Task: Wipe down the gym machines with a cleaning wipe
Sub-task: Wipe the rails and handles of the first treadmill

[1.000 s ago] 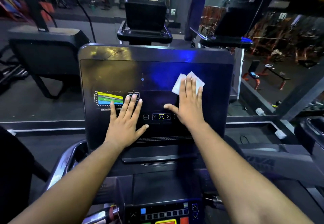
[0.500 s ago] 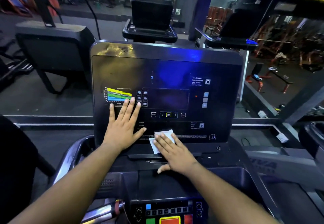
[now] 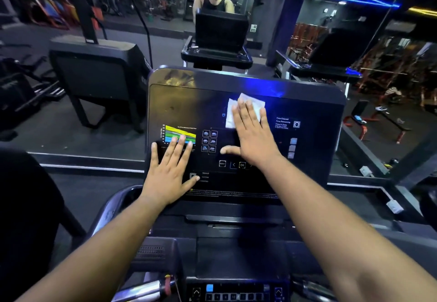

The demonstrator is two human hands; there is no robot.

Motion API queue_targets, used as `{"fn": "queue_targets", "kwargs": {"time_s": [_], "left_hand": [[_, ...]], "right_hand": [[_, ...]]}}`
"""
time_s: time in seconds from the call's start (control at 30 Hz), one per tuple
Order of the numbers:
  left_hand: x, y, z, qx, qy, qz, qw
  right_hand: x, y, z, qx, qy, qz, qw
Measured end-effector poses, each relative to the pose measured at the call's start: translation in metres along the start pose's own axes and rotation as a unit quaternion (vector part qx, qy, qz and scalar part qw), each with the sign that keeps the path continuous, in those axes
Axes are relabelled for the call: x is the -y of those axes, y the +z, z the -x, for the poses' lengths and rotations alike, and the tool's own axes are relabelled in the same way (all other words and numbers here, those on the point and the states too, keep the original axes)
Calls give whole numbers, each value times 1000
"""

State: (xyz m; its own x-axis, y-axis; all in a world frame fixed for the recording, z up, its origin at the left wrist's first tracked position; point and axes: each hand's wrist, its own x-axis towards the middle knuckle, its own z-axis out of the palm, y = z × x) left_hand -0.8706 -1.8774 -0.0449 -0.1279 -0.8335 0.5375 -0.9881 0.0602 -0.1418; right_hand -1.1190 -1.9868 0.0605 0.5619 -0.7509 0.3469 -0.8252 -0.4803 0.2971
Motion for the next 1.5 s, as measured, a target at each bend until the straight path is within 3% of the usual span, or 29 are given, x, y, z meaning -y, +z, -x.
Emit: {"fn": "queue_targets", "kwargs": {"time_s": [0.27, 0.43, 0.63, 0.87, 0.97, 1.23, 1.37, 1.5], "left_hand": [[17, 7, 30, 14, -9, 15, 1000], [23, 16, 49, 24, -1, 14, 1000], [30, 9, 36, 20, 0, 13, 1000], [40, 4, 27, 29, -4, 10, 1000], [43, 5, 31, 23, -2, 9, 1000], [47, 18, 59, 33, 0, 21, 999], [50, 15, 54, 33, 8, 23, 999], [55, 8, 40, 15, 4, 17, 1000]], "right_hand": [[91, 104, 144, 95, -151, 4, 984], [99, 100, 132, 106, -172, 32, 979], [68, 37, 20, -26, -79, 2, 997], [69, -3, -34, -56, 23, -24, 998], [93, 26, 4, -44, 12, -42, 998], [160, 112, 145, 88, -89, -39, 991], [149, 98, 119, 53, -101, -44, 993], [131, 56, 40, -16, -47, -44, 998]]}}
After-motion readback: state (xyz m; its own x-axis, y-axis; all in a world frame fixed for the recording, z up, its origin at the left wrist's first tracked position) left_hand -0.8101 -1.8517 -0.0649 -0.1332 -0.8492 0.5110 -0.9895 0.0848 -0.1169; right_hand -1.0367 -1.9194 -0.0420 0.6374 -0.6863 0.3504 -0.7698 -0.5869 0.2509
